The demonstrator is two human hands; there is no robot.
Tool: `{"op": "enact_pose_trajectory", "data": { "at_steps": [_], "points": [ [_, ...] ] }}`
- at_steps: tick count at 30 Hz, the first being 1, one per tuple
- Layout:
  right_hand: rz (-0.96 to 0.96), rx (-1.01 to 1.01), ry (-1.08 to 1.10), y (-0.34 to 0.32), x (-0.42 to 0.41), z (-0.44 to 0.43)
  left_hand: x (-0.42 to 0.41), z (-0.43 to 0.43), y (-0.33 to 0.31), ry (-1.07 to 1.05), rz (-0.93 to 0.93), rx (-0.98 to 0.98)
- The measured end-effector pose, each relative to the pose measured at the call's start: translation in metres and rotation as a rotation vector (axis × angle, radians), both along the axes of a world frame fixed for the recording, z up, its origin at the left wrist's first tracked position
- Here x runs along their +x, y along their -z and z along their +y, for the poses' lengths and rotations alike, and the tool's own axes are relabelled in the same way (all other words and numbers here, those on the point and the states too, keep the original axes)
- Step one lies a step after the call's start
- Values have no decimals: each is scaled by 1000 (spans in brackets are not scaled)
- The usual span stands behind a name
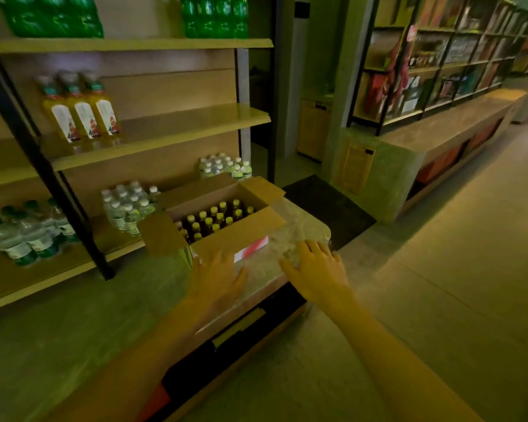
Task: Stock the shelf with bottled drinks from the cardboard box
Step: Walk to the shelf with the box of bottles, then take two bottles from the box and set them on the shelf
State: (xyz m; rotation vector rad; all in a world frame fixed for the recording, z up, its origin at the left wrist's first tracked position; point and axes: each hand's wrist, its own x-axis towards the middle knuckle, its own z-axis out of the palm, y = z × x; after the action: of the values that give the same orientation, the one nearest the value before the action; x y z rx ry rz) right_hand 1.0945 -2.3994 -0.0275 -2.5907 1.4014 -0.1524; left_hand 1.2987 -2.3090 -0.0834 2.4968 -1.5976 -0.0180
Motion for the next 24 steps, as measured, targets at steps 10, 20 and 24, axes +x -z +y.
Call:
{"op": "enact_pose_trajectory", "data": {
  "at_steps": [10,20,24],
  "points": [
    [60,9,-115,23,132,-171,119,-148,28,-150,-51,39],
    [34,7,-218,40,279,-320,237,-266,61,-259,40,9],
    [43,25,-280,48,328,-352,268,-288,67,-315,55,12]
  ]
}}
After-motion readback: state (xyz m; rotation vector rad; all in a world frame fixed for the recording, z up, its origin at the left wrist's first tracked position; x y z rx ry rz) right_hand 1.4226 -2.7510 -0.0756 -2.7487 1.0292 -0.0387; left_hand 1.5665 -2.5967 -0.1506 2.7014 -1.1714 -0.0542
